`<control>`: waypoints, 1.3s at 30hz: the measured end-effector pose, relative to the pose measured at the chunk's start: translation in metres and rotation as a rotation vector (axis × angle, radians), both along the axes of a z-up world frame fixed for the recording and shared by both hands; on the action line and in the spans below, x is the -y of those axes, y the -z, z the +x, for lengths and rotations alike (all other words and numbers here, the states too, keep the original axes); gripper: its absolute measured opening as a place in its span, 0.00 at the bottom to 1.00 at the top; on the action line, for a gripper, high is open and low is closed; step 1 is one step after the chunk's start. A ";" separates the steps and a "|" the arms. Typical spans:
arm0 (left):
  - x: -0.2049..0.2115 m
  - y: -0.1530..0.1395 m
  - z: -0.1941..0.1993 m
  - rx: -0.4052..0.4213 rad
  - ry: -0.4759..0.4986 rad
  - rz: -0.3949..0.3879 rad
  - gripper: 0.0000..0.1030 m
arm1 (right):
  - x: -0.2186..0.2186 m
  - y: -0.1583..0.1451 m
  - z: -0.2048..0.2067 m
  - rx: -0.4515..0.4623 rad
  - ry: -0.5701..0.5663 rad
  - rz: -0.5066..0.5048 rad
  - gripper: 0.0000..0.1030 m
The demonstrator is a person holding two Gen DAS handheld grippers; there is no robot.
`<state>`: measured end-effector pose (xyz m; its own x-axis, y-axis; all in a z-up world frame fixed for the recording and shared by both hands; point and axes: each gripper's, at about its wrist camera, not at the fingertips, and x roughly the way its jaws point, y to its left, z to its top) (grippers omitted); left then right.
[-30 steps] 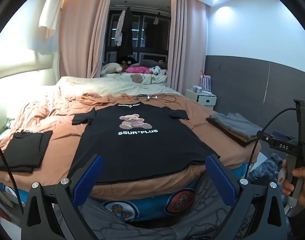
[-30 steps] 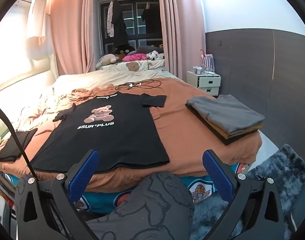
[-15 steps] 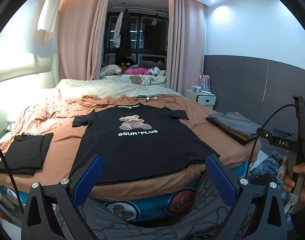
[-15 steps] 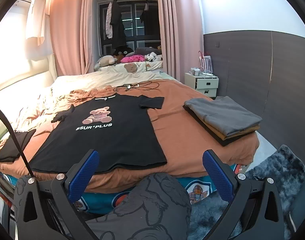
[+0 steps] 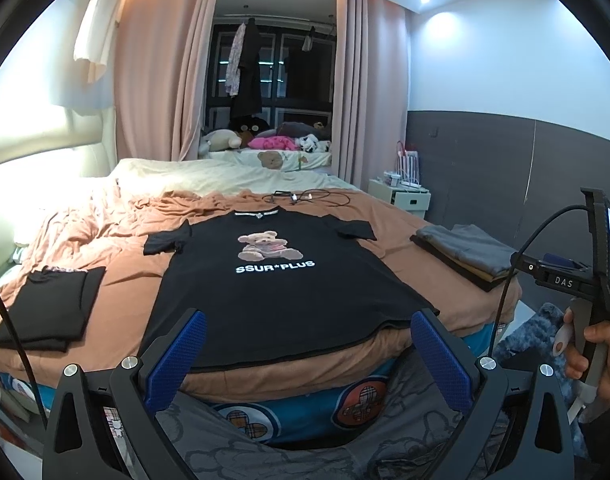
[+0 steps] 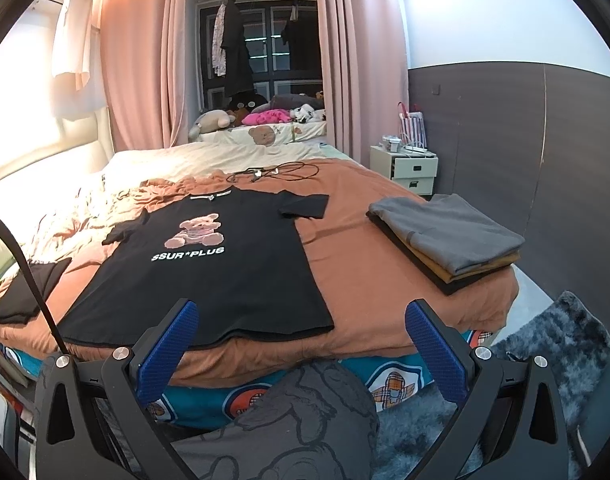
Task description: Fold small clothes
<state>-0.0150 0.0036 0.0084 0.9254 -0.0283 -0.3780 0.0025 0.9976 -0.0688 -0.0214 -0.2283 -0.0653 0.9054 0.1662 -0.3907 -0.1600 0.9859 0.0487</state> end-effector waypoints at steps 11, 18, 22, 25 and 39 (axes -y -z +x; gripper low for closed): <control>-0.007 0.006 0.000 -0.014 -0.006 -0.015 0.99 | -0.010 0.003 0.007 -0.003 -0.011 -0.022 1.00; -0.007 0.005 0.004 -0.017 -0.020 -0.022 0.99 | -0.009 0.004 0.008 -0.001 -0.026 -0.026 1.00; -0.008 0.006 0.004 -0.019 -0.028 -0.024 0.99 | -0.007 0.003 0.008 -0.003 -0.027 -0.018 1.00; -0.009 0.006 0.004 -0.020 -0.040 -0.027 0.99 | -0.007 0.002 0.007 0.004 -0.036 -0.009 1.00; -0.016 0.009 -0.001 -0.004 -0.059 -0.042 0.99 | -0.013 -0.002 0.002 -0.006 -0.043 -0.014 1.00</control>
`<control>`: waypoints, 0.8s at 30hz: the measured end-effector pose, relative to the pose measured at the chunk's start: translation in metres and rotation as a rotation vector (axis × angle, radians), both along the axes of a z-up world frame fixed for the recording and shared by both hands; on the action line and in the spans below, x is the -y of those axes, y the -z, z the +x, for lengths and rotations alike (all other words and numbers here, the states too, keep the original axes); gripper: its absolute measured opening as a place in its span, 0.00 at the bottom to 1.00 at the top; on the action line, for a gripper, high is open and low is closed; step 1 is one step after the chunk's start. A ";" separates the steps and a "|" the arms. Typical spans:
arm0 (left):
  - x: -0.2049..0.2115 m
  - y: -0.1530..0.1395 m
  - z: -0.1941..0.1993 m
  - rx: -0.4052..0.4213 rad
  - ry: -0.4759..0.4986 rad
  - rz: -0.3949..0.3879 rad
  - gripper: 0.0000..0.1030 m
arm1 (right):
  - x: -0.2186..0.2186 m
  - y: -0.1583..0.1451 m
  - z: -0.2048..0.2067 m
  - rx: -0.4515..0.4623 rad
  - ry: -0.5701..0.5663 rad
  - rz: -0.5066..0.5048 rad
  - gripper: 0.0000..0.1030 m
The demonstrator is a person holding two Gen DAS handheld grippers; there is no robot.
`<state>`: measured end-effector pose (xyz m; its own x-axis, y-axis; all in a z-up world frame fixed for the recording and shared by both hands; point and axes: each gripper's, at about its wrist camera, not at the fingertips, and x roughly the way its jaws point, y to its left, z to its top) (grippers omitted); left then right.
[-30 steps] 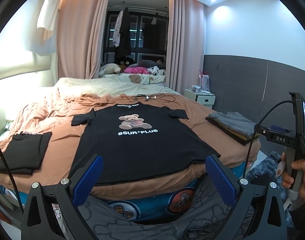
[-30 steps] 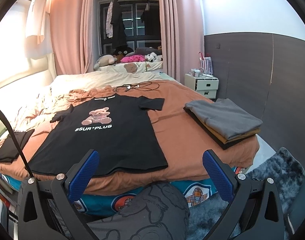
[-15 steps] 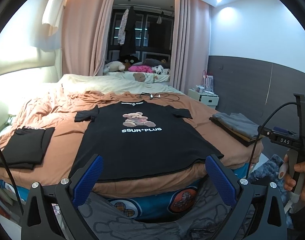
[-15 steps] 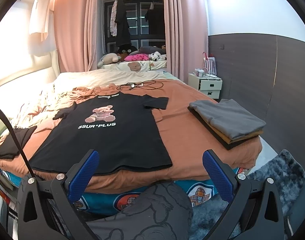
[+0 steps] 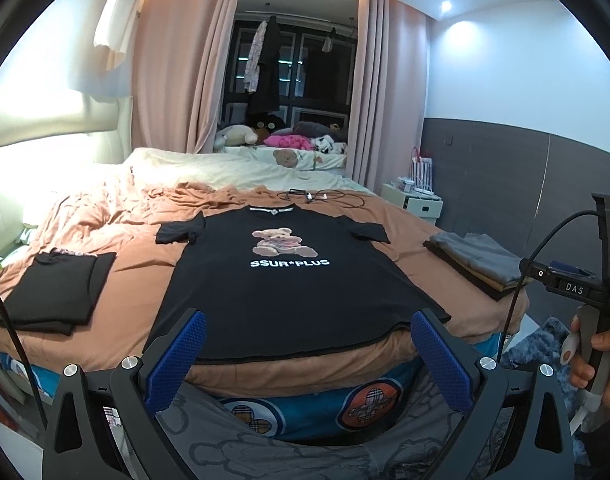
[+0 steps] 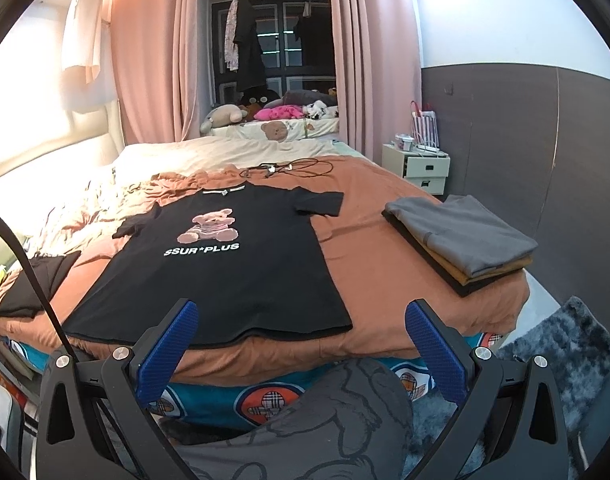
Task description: Fold small clothes
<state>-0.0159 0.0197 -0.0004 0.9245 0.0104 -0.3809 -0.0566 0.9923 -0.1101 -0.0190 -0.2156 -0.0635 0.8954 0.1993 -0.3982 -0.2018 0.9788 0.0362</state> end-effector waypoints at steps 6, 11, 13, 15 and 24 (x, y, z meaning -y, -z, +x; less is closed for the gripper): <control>-0.006 0.002 -0.004 0.006 -0.005 -0.016 0.99 | -0.004 0.000 -0.002 -0.003 0.000 -0.001 1.00; -0.010 0.003 -0.007 0.012 -0.004 -0.023 0.99 | -0.007 -0.006 -0.002 -0.003 -0.002 -0.002 1.00; -0.013 0.002 -0.007 0.014 -0.005 -0.027 0.99 | -0.010 -0.012 -0.004 0.004 -0.010 -0.001 1.00; -0.018 0.001 -0.007 0.014 -0.012 -0.038 0.99 | -0.013 -0.019 -0.004 0.011 -0.016 0.005 1.00; -0.036 -0.004 -0.005 0.028 -0.053 -0.046 0.99 | -0.024 -0.018 0.016 0.018 -0.031 0.010 1.00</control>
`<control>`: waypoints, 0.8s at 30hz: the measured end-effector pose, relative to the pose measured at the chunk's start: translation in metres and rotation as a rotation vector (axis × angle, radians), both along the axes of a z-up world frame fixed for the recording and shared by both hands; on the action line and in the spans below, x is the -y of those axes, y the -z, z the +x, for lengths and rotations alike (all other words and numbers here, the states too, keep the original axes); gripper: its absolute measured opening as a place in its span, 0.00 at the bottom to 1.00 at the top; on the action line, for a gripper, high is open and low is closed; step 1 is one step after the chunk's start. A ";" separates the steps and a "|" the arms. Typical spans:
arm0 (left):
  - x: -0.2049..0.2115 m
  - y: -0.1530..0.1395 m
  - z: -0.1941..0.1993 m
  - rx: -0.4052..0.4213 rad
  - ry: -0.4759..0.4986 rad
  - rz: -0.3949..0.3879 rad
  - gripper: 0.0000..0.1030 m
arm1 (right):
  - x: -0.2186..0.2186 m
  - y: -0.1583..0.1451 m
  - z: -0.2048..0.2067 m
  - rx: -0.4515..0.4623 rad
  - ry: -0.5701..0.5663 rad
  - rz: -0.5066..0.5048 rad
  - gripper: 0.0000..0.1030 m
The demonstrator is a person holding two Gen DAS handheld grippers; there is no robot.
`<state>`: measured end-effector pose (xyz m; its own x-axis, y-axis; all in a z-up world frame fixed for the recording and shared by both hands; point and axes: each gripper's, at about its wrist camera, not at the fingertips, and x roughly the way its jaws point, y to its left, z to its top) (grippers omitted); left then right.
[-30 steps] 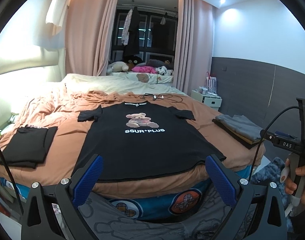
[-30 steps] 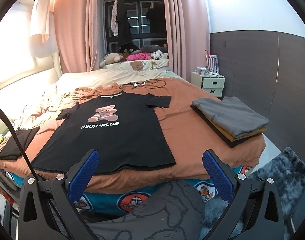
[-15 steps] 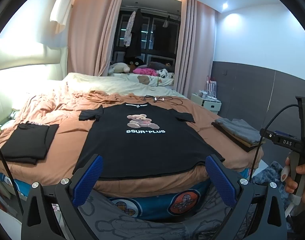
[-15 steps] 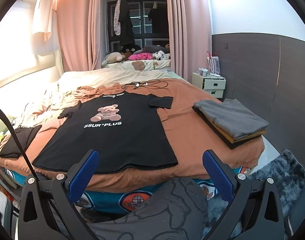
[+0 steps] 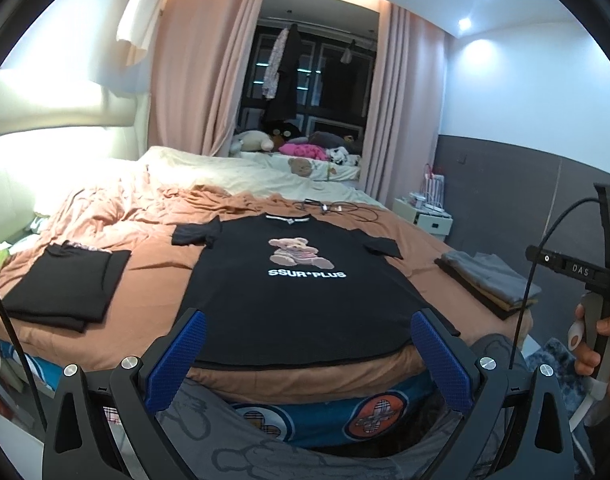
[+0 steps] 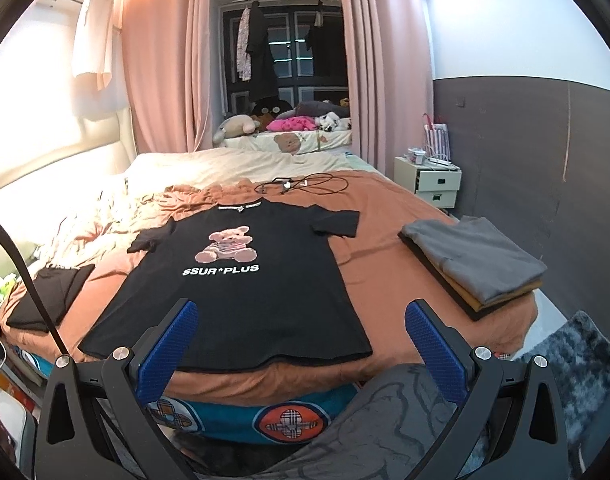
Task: Fold small clothes
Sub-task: 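Move both tools toward the black teddy-bear T-shirt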
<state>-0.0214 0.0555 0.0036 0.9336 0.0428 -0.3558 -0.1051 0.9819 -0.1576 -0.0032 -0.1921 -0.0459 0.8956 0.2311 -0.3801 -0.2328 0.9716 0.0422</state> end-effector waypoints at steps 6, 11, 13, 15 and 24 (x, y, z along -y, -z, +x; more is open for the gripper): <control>-0.016 -0.002 0.015 -0.020 -0.022 0.012 0.99 | -0.011 0.004 0.019 -0.028 -0.028 -0.001 1.00; -0.041 0.001 0.036 -0.037 -0.040 -0.005 0.99 | -0.030 0.003 0.040 -0.041 -0.040 -0.016 1.00; -0.053 0.003 0.039 -0.036 -0.050 -0.021 0.99 | -0.037 0.002 0.050 -0.058 -0.044 -0.015 1.00; -0.063 0.004 0.044 -0.036 -0.059 -0.040 0.99 | -0.044 0.002 0.059 -0.061 -0.048 -0.018 1.00; -0.107 0.010 0.077 -0.074 -0.133 -0.093 0.99 | -0.074 0.002 0.108 -0.104 -0.086 -0.044 1.00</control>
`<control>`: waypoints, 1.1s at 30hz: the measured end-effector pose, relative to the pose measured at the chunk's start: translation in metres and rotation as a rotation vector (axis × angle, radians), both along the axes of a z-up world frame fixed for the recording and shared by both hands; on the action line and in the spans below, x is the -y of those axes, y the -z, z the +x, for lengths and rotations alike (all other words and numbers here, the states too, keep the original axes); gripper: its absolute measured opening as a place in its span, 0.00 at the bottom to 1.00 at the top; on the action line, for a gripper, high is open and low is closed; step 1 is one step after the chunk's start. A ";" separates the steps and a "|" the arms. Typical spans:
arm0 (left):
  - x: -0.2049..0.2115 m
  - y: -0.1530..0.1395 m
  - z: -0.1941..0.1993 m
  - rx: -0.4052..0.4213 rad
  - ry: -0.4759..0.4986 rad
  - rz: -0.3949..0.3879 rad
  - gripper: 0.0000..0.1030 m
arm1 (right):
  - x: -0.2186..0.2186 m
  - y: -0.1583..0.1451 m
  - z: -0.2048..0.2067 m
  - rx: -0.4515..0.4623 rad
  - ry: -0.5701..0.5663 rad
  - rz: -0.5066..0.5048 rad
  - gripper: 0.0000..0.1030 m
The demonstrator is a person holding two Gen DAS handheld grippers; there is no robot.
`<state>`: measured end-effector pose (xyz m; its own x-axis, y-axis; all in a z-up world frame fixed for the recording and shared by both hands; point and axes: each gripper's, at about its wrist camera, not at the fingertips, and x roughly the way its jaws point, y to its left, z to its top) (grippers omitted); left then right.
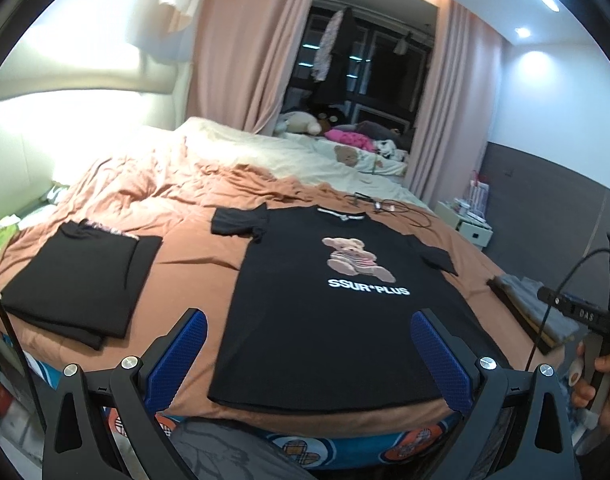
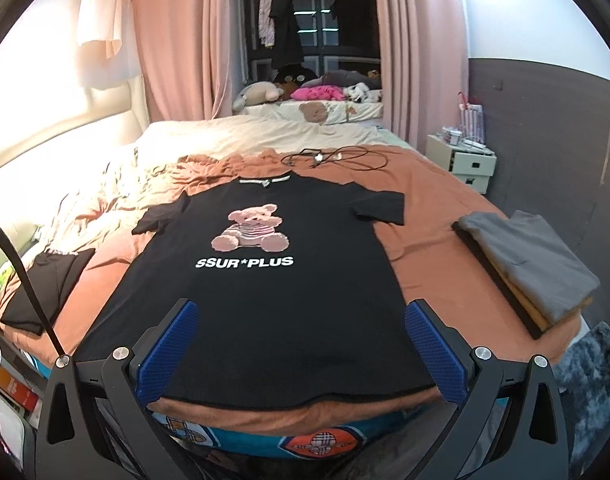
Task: Fold small clothes
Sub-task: 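Move both tools toward the black teddy-bear T-shirt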
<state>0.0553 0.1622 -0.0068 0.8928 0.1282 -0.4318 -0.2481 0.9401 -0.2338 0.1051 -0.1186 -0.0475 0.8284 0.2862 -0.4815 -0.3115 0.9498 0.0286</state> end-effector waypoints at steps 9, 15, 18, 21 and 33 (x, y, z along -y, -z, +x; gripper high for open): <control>-0.036 -0.005 0.037 -0.051 -0.073 -0.018 0.99 | -0.016 -0.006 0.066 -0.044 -0.047 0.029 1.00; -0.059 -0.008 0.068 -0.092 -0.105 -0.012 0.99 | -0.029 -0.003 0.106 -0.087 -0.084 0.037 1.00; -0.069 -0.006 0.084 -0.108 -0.120 -0.017 0.99 | -0.036 -0.003 0.127 -0.109 -0.094 0.034 1.00; -0.080 -0.002 0.102 -0.131 -0.136 -0.027 0.99 | -0.043 -0.004 0.149 -0.131 -0.103 0.030 1.00; -0.117 0.012 0.164 -0.208 -0.172 -0.047 0.98 | -0.078 0.006 0.220 -0.179 -0.154 0.011 1.00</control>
